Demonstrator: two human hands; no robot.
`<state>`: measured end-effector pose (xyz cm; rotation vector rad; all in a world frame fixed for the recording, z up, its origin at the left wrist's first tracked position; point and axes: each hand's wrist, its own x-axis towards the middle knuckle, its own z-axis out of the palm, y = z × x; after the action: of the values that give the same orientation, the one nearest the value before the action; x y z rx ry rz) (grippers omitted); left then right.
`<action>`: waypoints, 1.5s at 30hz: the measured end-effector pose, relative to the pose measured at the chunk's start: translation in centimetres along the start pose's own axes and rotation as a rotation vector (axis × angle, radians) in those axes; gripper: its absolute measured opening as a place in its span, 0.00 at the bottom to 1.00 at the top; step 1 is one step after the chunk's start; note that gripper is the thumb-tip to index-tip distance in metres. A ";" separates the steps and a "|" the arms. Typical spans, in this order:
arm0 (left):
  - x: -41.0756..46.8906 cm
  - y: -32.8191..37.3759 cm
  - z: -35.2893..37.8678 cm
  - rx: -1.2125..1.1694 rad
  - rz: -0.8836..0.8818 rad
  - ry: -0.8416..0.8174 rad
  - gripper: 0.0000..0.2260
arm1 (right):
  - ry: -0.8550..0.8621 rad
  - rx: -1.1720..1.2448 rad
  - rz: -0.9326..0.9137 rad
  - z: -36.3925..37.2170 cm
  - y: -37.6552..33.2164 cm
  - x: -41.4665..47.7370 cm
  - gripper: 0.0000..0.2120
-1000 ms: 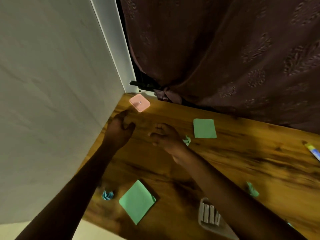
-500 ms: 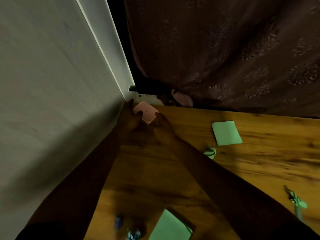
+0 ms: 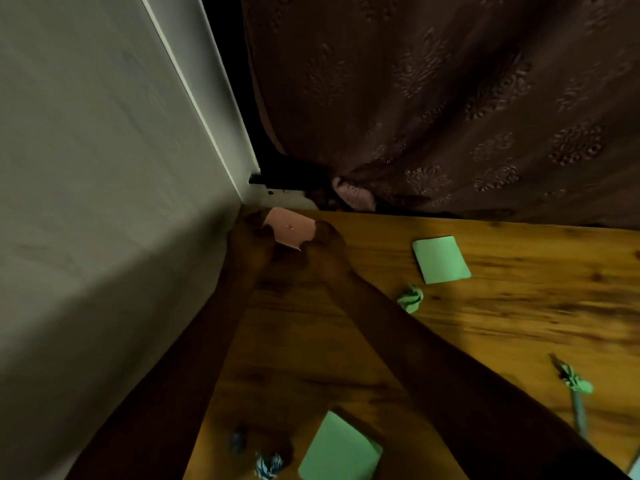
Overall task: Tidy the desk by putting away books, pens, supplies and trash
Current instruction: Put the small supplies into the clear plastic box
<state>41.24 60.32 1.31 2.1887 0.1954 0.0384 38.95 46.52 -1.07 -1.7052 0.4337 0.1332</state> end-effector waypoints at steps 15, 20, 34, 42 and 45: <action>-20.7 7.8 1.9 -0.246 -0.015 -0.189 0.06 | 0.042 -0.206 -0.224 -22.5 1.2 -16.8 0.14; -26.4 9.4 4.3 -0.356 -0.056 -0.185 0.08 | 0.100 -0.256 -0.234 -27.3 3.1 -21.7 0.17; -39.1 9.6 11.9 -0.194 -0.019 -0.247 0.14 | 0.073 -0.488 -0.116 -35.6 13.1 -30.3 0.16; -39.8 8.4 13.6 -0.092 -0.071 -0.247 0.08 | 0.075 -0.546 -0.087 -35.9 13.7 -30.7 0.18; -39.6 8.5 13.7 -0.114 -0.117 -0.262 0.07 | 0.062 -0.577 -0.135 -35.8 13.8 -30.8 0.18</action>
<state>4.54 38.30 1.88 2.0414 0.1684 -0.2942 0.16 16.56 2.86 -2.3049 0.3420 0.1130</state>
